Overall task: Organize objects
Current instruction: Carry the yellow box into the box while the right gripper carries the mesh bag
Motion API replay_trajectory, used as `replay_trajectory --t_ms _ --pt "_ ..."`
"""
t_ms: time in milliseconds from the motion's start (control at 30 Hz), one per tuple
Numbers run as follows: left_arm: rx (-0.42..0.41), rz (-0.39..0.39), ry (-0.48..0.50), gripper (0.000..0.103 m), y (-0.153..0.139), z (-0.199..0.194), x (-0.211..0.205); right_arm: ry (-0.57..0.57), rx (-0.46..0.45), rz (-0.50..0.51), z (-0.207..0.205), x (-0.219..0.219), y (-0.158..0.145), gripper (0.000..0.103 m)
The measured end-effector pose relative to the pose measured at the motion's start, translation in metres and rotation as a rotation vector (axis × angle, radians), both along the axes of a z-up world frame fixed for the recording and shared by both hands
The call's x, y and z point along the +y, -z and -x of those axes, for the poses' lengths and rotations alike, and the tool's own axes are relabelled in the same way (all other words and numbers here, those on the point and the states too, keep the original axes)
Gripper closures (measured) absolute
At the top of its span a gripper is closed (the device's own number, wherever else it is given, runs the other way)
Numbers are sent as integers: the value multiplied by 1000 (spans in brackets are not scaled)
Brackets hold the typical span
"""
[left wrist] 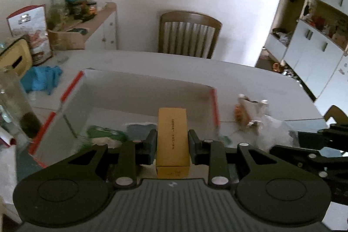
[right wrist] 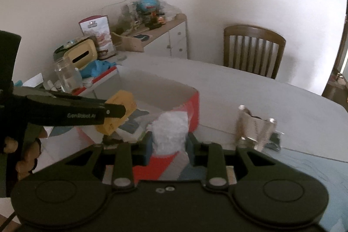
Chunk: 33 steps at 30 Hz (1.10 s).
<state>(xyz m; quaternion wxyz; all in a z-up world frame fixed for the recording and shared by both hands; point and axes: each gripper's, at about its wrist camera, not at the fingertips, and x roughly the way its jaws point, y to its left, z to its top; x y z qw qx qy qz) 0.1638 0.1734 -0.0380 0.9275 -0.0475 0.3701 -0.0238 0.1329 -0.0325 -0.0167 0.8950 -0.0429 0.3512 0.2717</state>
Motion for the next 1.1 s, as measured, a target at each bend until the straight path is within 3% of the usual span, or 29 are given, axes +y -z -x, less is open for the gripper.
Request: replay_trajectory --t_ms 500,800,1100 --pt "35 -74 -76 74 22 -47 78 -25 25 58 -22 74 26 73" --pt "86 -124 -43 74 51 -79 79 -18 19 147 -51 109 52 72" --pt "179 -140 10 74 75 -101 73 -12 73 187 -70 124 77 72"
